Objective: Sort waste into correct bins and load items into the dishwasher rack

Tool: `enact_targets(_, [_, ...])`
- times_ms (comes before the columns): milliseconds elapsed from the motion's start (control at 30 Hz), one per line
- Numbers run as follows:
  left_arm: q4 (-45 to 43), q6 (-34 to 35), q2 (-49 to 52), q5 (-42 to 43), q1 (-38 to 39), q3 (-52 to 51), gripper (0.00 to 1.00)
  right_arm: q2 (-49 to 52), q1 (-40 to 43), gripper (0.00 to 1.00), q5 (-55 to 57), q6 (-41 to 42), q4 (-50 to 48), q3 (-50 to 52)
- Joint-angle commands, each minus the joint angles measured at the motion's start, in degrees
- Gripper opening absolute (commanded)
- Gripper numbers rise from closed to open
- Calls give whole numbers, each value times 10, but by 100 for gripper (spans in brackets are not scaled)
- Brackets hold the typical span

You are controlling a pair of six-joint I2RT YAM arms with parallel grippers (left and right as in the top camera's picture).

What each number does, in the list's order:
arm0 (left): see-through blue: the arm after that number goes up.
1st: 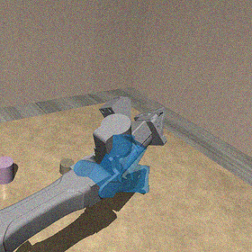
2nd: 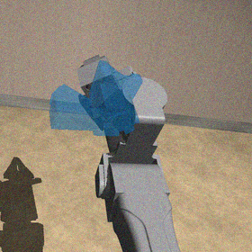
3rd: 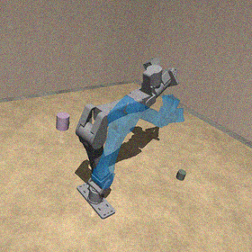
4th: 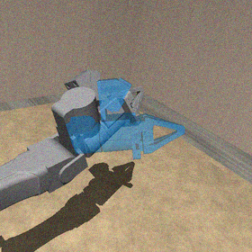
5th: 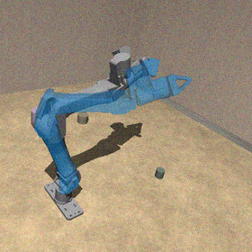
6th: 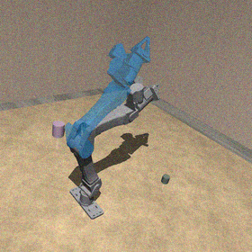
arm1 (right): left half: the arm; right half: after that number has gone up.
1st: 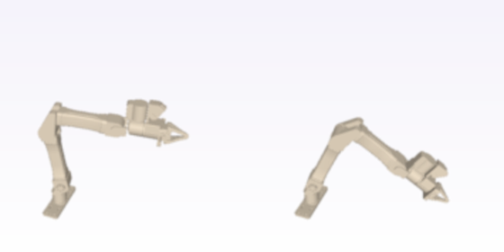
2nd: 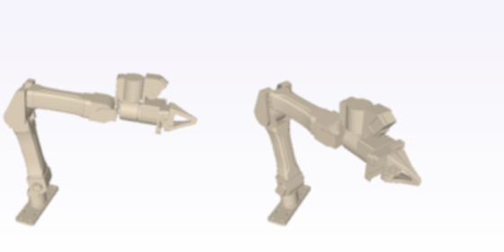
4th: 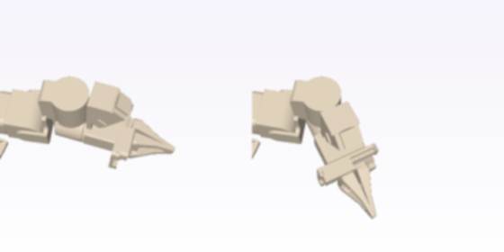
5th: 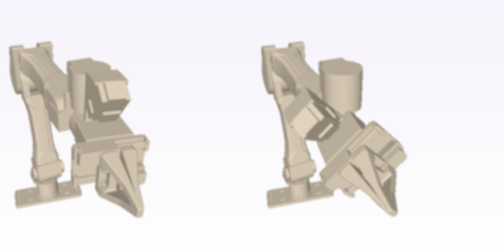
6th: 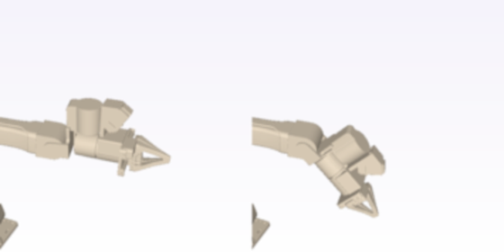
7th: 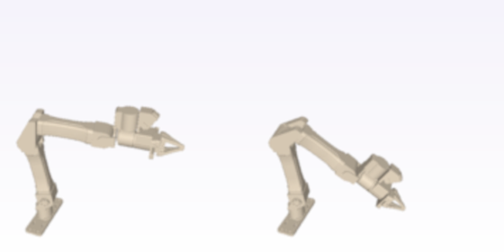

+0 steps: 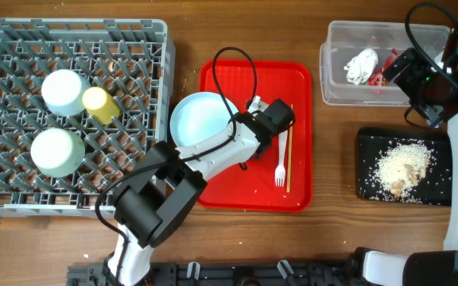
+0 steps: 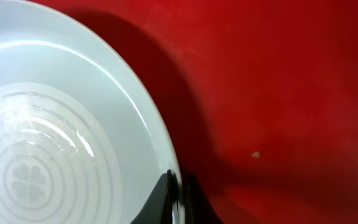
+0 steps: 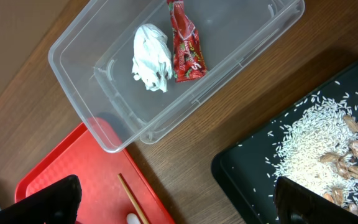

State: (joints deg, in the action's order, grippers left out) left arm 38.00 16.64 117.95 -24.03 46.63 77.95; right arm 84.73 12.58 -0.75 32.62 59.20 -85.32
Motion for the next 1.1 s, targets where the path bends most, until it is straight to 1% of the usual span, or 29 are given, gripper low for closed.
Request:
enact_targets(0, [0, -5, 10, -61, 12, -3, 4, -7, 0, 100, 12, -11, 0, -4])
enact_targets(33, [0, -14, 10, -64, 13, -3, 4, -7, 0, 100, 12, -11, 0, -4])
enact_targets(100, [0, -28, 10, -94, 23, -3, 4, -7, 0, 100, 12, -11, 0, -4])
enact_targets(200, [0, -30, 10, -183, 41, -3, 4, -7, 0, 100, 12, -11, 0, -4])
enact_targets(367, [0, -44, 10, -200, 52, -3, 4, -7, 0, 100, 12, -11, 0, -4])
enact_targets(500, [0, -45, 10, -271, 57, -3, 4, -7, 0, 100, 12, -11, 0, -4])
enact_targets(633, [2, -45, 10, -286, 66, -3, 4, -7, 0, 100, 12, -11, 0, -4])
enact_targets(767, [2, -45, 10, -322, 76, -3, 4, -7, 0, 100, 12, -11, 0, -4])
enact_targets(1067, [2, -45, 3, -324, 79, 7, 4, -7, 0, 100, 12, -11, 0, -4])
